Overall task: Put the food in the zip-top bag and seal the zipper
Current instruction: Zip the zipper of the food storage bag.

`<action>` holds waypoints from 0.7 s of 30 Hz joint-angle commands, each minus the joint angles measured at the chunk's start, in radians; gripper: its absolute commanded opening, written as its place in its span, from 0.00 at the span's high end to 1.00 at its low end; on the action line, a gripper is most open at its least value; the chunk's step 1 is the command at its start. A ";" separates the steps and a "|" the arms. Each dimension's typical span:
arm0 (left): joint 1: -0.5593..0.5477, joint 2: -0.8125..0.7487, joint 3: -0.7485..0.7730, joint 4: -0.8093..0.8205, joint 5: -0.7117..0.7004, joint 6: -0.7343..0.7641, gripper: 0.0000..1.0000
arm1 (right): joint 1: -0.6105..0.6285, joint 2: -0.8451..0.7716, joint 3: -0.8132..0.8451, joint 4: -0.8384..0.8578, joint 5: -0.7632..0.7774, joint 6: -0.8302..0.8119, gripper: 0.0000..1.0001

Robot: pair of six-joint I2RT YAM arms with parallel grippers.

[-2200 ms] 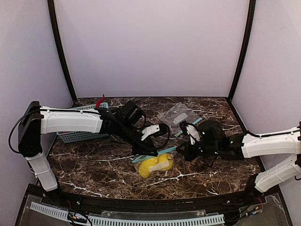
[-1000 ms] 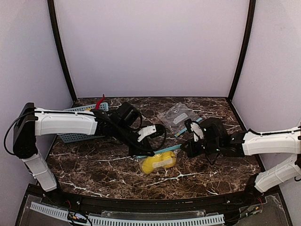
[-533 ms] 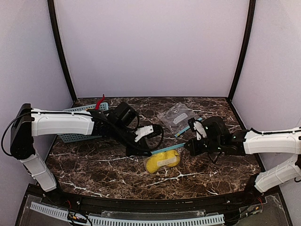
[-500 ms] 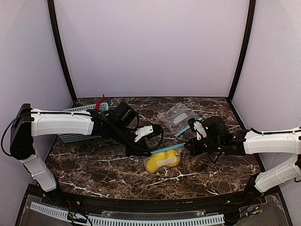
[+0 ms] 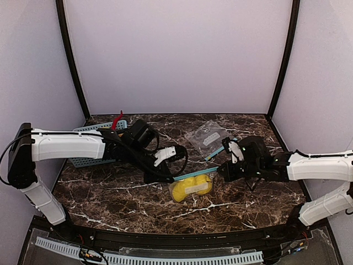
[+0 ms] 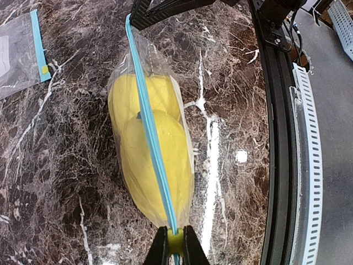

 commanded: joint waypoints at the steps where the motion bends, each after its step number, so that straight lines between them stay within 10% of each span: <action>1: 0.011 -0.055 -0.033 -0.120 -0.006 0.003 0.99 | -0.040 -0.015 -0.004 -0.064 0.107 0.008 1.00; 21: 0.019 0.080 0.054 -0.109 -0.099 -0.098 0.99 | -0.041 0.079 0.082 -0.056 -0.127 -0.048 0.95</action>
